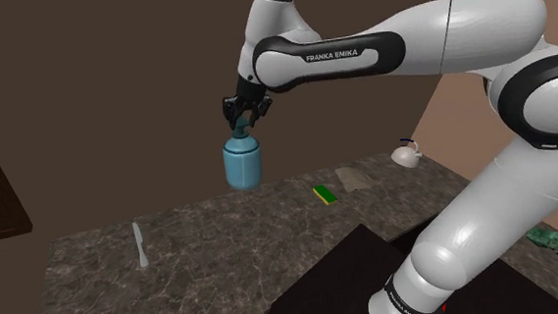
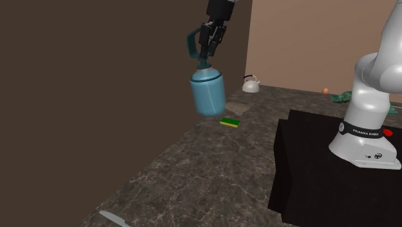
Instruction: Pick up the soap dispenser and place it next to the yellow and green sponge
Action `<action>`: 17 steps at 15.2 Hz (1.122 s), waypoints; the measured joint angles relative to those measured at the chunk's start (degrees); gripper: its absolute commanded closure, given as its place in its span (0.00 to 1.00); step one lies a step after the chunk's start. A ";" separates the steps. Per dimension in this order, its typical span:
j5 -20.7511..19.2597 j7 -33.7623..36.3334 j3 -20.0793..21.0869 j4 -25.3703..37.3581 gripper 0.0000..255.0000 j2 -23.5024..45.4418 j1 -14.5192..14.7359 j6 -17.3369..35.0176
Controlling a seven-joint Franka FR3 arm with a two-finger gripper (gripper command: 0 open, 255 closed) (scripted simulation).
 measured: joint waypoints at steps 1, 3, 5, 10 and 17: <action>0.11 -0.09 0.01 0.71 1.00 -0.15 0.03 -0.85; 0.15 -0.20 0.05 2.33 1.00 -0.04 0.06 -2.36; 0.34 -0.48 -0.02 3.35 1.00 -0.27 0.04 -3.58; 2.58 -6.59 -3.52 0.22 1.00 -3.44 -1.83 -2.92; 5.39 -18.06 -10.56 -4.20 1.00 -7.40 -5.12 -1.70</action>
